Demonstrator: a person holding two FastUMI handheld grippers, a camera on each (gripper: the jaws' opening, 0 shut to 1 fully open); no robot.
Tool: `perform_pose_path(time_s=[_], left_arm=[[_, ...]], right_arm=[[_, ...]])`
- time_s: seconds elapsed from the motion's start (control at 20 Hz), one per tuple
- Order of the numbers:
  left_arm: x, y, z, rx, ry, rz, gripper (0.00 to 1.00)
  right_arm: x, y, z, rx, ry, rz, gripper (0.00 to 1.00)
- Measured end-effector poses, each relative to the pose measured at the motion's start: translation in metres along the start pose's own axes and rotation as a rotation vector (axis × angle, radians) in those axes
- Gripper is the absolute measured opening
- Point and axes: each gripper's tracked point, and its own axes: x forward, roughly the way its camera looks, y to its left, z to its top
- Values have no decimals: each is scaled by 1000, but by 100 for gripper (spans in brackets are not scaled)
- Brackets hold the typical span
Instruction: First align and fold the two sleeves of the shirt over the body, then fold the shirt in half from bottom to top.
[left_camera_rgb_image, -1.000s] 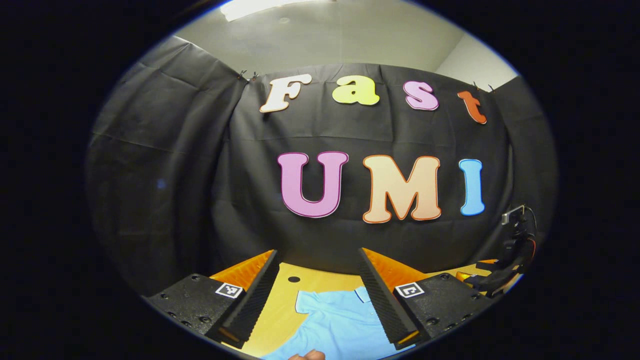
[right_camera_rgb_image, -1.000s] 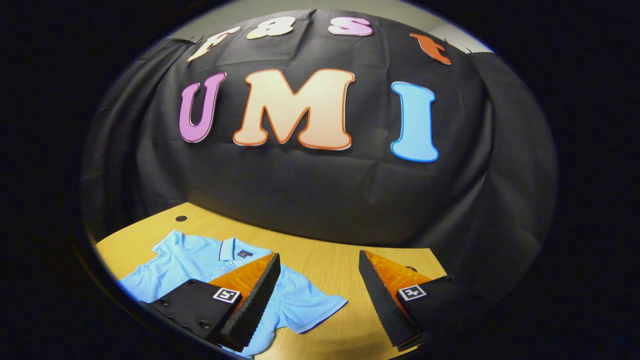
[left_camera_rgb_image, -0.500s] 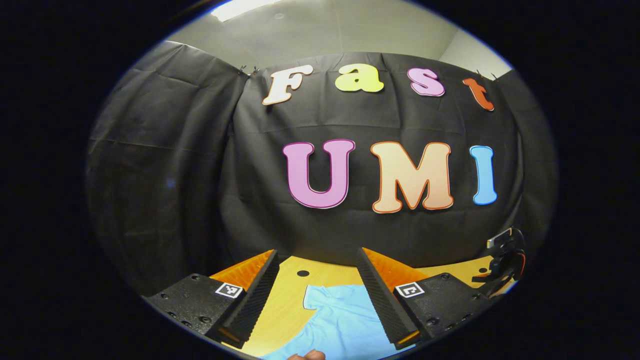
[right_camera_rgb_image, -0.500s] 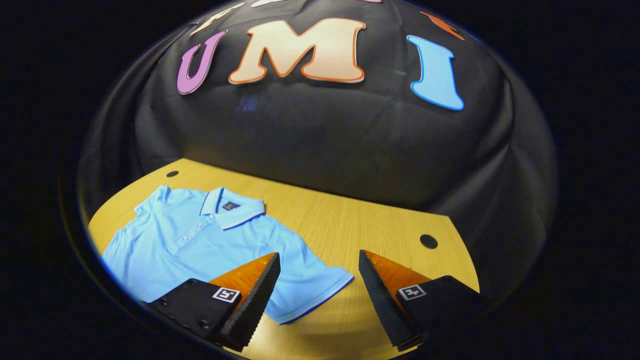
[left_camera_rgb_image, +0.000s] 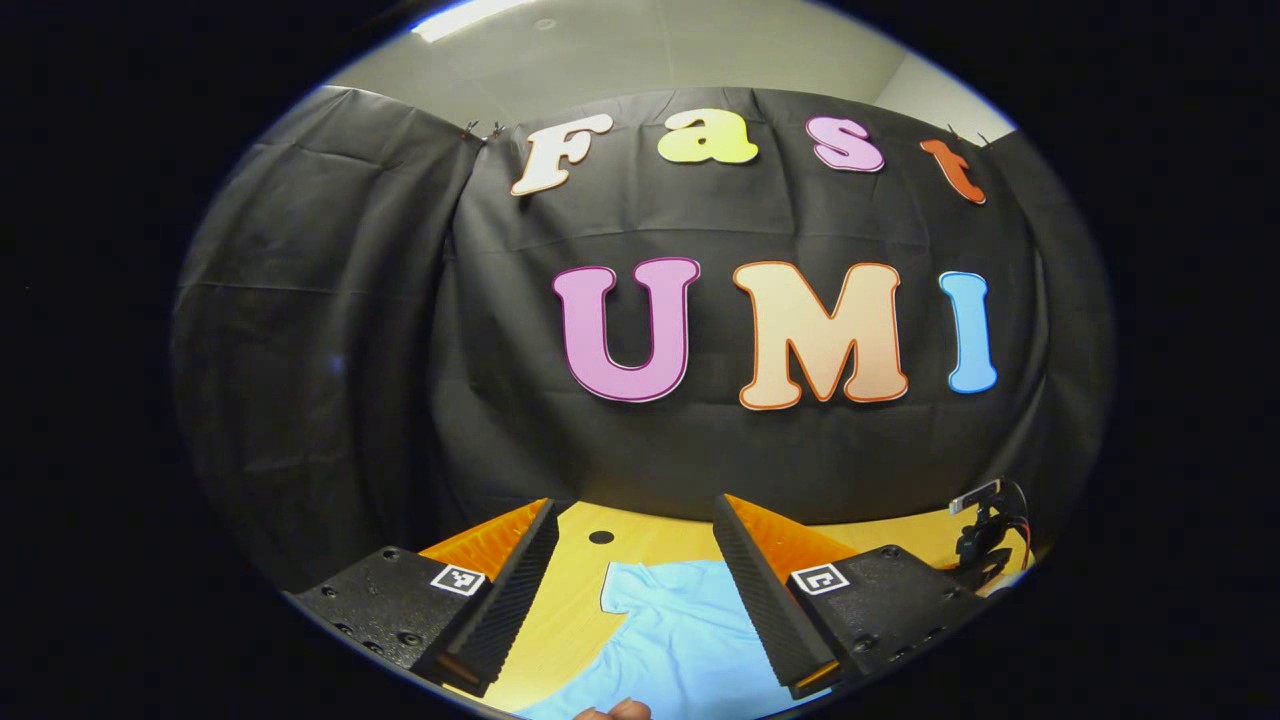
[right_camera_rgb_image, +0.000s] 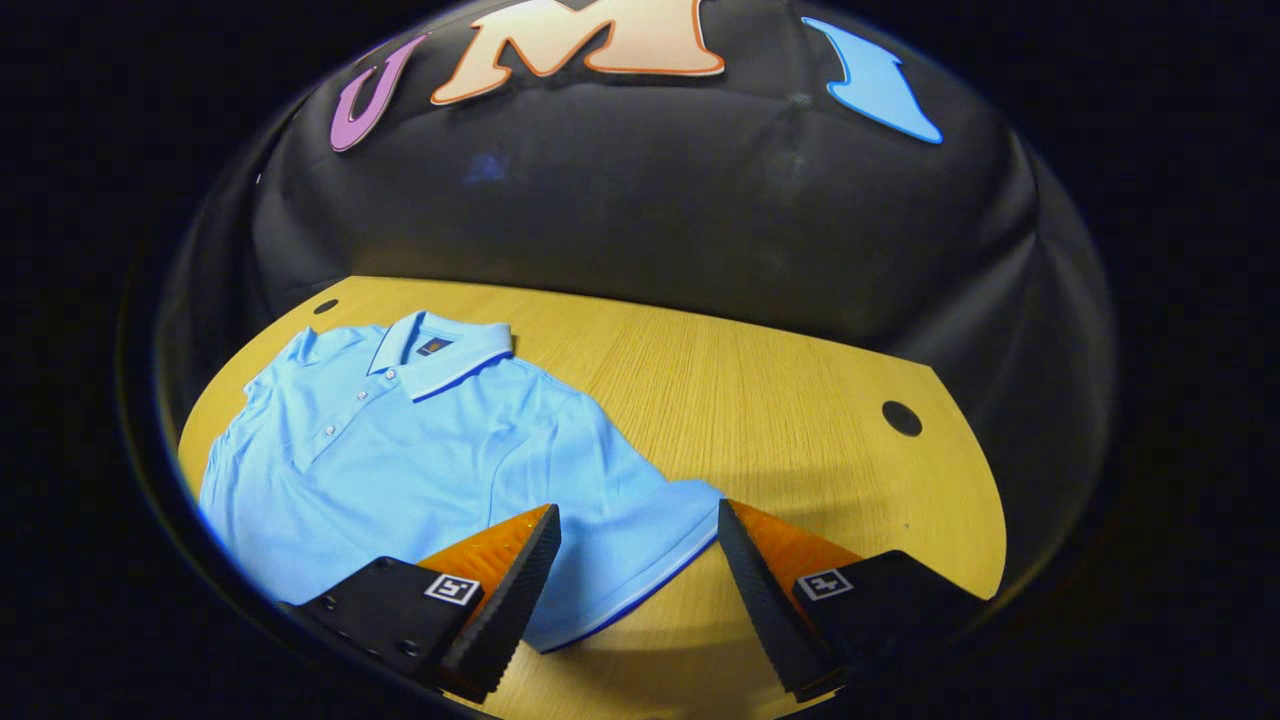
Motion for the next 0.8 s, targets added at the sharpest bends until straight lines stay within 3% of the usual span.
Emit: perform_pose_path(time_s=[0.15, 0.3, 0.35, 0.4, 0.55, 0.65, 0.8], left_arm=[[2, -5, 0, 11, 1, -7, 95], [4, -11, -2, 4, 8, -16, 94], [5, -11, -4, 2, 11, -15, 94], [5, -11, -5, 0, 16, -12, 94], [2, -8, -9, -12, 24, -1, 95], [0, -6, -9, -19, 18, -3, 95], [-1, 3, -12, -22, 26, 1, 95]], right_arm=[[2, 2, -14, 27, 57, 5, 100], [3, 11, -18, 95, 77, 48, 95], [7, 12, -14, 96, 61, 55, 76], [8, 16, -16, 87, 64, 63, 67], [8, 24, -14, 21, 38, 55, 10], [1, 33, -13, 20, 43, 63, 4], [-8, 38, 16, 13, -38, 40, 2]])
